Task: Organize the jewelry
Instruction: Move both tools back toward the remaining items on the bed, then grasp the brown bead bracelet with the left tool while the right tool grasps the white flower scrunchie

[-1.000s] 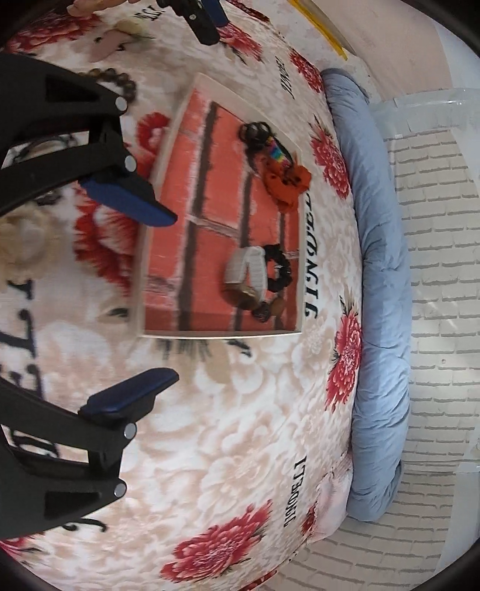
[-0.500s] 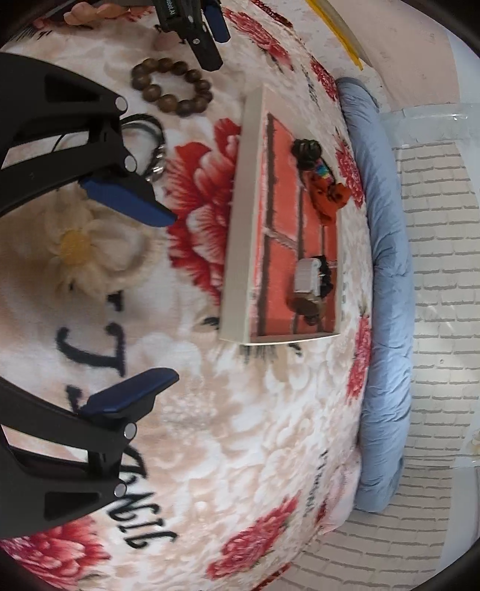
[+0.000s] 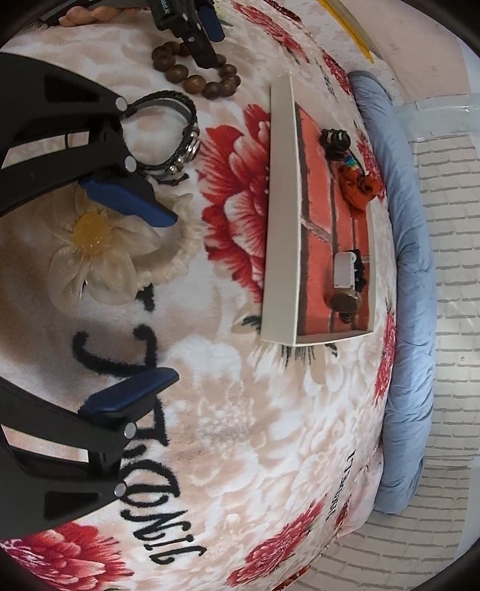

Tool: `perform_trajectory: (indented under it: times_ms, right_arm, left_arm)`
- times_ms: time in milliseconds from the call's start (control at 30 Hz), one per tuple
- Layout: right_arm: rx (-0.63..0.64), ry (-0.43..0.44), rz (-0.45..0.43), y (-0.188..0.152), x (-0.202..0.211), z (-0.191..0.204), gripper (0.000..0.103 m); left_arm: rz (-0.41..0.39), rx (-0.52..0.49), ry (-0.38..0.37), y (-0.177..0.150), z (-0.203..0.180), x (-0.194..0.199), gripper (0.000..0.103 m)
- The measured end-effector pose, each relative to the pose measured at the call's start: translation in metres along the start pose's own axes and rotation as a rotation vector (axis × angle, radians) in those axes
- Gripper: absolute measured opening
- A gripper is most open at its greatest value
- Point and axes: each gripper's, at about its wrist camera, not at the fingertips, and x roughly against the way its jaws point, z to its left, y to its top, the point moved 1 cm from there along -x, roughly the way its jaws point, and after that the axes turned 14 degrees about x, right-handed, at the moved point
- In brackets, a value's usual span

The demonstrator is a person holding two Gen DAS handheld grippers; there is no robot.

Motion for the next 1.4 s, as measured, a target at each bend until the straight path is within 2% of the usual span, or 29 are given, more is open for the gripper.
perform_trajectory:
  times_ms: [100,333,667,833,933,1000,1133,1200,1267,1400]
  right_arm:
    - [-0.001,-0.001,0.012,-0.002,-0.003,0.000,0.075]
    - [0.005,-0.010,0.027,-0.001,-0.006,0.002,0.065]
    - [-0.001,0.011,0.025,-0.002,-0.008,0.001,0.056]
    - [0.010,0.012,0.023,-0.002,-0.007,0.002,0.049]
    - [0.019,0.017,0.020,-0.001,-0.007,0.004,0.041]
    - [0.025,0.023,0.014,0.000,-0.005,0.006,0.032]
    - [0.038,0.034,0.007,0.001,-0.004,0.009,0.022]
    - [0.043,0.035,0.001,0.002,-0.003,0.009,0.016]
    - [0.040,0.037,-0.006,0.002,-0.001,0.009,0.013]
    - [0.037,0.038,-0.028,0.004,0.004,0.008,0.011]
  left_arm:
    - [0.020,0.005,-0.001,0.000,0.002,-0.005,0.098]
    - [0.036,-0.018,0.003,-0.002,-0.002,-0.010,0.095]
    - [0.054,-0.027,0.010,0.001,0.000,-0.015,0.081]
    - [0.047,-0.078,0.034,0.001,-0.003,-0.016,0.068]
    - [0.039,-0.073,0.039,0.003,-0.001,-0.015,0.056]
    - [0.031,-0.064,0.038,0.004,0.002,-0.013,0.037]
    - [0.031,-0.066,0.035,0.004,0.002,-0.012,0.033]
    - [0.027,-0.084,0.035,0.002,-0.002,-0.011,0.024]
    - [0.022,-0.090,0.035,0.002,-0.003,-0.010,0.018]
    - [0.021,-0.077,0.020,0.003,-0.001,-0.009,0.018]
